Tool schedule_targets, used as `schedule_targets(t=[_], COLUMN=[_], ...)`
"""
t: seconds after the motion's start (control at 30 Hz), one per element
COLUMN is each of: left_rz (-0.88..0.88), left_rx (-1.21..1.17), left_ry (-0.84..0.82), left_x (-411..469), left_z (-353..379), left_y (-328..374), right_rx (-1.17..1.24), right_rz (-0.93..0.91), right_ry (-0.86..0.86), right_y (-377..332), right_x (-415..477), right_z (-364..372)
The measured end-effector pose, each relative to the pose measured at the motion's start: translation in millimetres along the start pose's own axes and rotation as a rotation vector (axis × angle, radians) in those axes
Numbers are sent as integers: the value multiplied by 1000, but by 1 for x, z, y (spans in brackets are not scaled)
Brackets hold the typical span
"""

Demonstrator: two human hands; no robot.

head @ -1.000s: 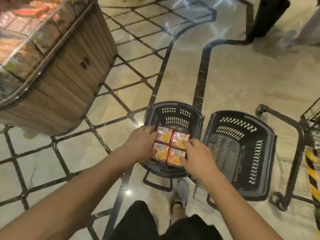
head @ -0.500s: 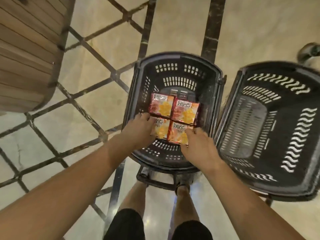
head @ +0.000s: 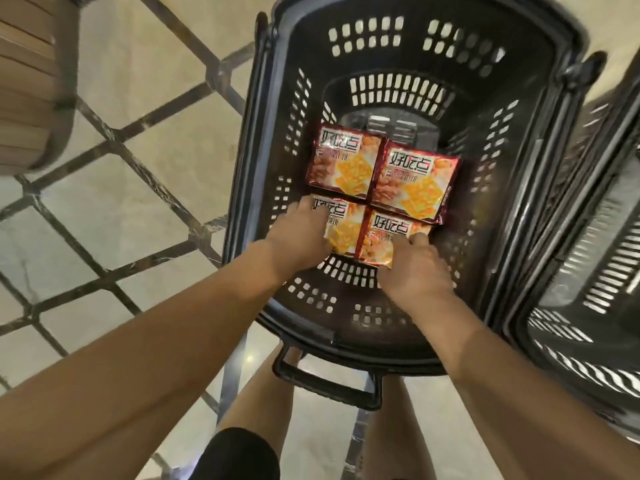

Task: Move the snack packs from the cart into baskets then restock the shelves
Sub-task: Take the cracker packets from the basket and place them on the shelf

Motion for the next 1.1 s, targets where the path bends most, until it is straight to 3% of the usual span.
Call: schedule_targets(t=[0.27,0.5,0.83,1.1], left_rz=[-237,-488,-529,-529], left_rx=[-339,-722,-653,-574], left_ry=[-69,105,180,202], left_x=[36,58,55,48], left_z=[43,62,67,59], left_y=[-10,-2,0,4], right_rx=[122,432,664,557], right_rz=[130,317,467,473], right_ry=[-26,-48,66,74], right_y=[-1,11,14,7], right_x=[42,63,74,74], right_z=[24,39,56,58])
Point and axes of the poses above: each hand's wrist, its own x-axis towards the middle knuckle, its own z-axis out of the palm, y = z × x, the point moved 1 cm from there along x, towards the middle knuckle, and after that the axes turned 8 degrees about z, right-handed, at the moved point
